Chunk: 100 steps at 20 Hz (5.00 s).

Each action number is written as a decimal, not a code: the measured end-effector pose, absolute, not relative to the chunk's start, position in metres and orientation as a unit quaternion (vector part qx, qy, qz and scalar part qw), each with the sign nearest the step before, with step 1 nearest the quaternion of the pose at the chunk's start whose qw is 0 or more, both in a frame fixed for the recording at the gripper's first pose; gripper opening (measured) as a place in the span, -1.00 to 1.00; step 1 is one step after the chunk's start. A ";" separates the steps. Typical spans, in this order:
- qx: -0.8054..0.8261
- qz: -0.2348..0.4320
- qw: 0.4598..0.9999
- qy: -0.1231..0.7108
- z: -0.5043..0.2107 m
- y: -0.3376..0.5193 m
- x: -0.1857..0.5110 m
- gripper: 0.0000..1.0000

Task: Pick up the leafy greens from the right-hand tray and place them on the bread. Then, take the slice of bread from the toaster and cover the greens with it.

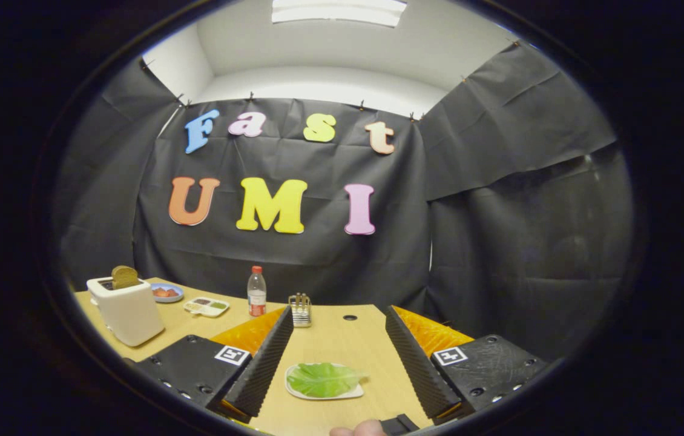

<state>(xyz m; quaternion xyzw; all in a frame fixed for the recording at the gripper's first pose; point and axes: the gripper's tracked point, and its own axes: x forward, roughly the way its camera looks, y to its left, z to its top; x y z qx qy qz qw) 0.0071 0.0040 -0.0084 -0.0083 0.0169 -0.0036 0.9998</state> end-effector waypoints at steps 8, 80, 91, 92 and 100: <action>0.084 0.024 0.990 0.107 -0.063 0.002 0.029 0.88; 0.384 0.233 0.842 0.299 -0.111 0.311 0.093 -1.00; 0.357 0.167 0.856 0.334 -0.184 0.250 0.102 -1.00; 0.347 0.164 0.861 0.332 -0.186 0.246 0.102 -1.00; 0.298 0.147 0.882 0.333 -0.205 0.221 0.102 -0.14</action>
